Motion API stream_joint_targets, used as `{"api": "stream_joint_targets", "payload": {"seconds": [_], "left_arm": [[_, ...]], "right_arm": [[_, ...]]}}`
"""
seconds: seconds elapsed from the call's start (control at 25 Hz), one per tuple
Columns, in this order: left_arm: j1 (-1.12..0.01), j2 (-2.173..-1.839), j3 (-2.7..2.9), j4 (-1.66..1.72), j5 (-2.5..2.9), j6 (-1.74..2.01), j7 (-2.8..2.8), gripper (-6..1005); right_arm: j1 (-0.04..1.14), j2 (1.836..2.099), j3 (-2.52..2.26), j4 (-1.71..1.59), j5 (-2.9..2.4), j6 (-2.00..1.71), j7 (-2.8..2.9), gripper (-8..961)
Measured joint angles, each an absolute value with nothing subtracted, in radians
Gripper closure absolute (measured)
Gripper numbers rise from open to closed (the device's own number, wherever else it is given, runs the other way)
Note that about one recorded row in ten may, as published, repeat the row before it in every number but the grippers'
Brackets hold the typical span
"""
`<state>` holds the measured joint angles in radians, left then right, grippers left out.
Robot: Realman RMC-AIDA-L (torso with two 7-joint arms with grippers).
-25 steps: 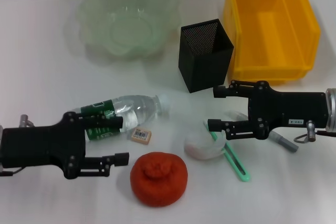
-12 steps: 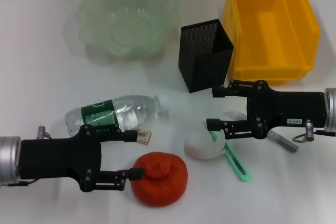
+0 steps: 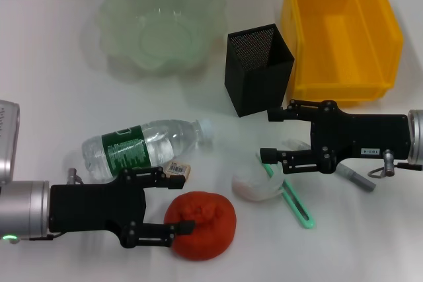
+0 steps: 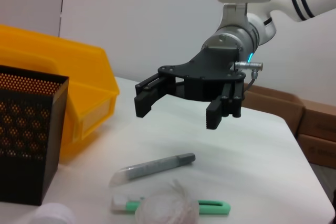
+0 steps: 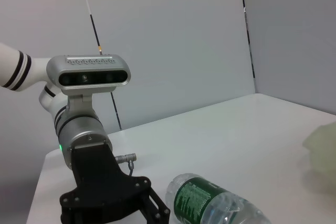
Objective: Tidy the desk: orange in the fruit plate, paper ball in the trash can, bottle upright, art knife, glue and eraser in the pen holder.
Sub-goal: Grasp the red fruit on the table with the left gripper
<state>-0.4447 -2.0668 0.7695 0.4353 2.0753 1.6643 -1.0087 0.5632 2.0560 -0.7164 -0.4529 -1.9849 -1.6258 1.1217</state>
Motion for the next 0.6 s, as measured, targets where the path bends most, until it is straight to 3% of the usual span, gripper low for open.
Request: {"api": "stream_joint_targets", "payload": {"seconds": [0.6], "left_arm": [[-0.459, -2.068, 0.776, 0.372, 2.081, 1.599, -0.967, 278]], "right_arm": [[0.567, 2.053, -0.716, -0.455, -1.985, -1.626, 1.121, 139]]}}
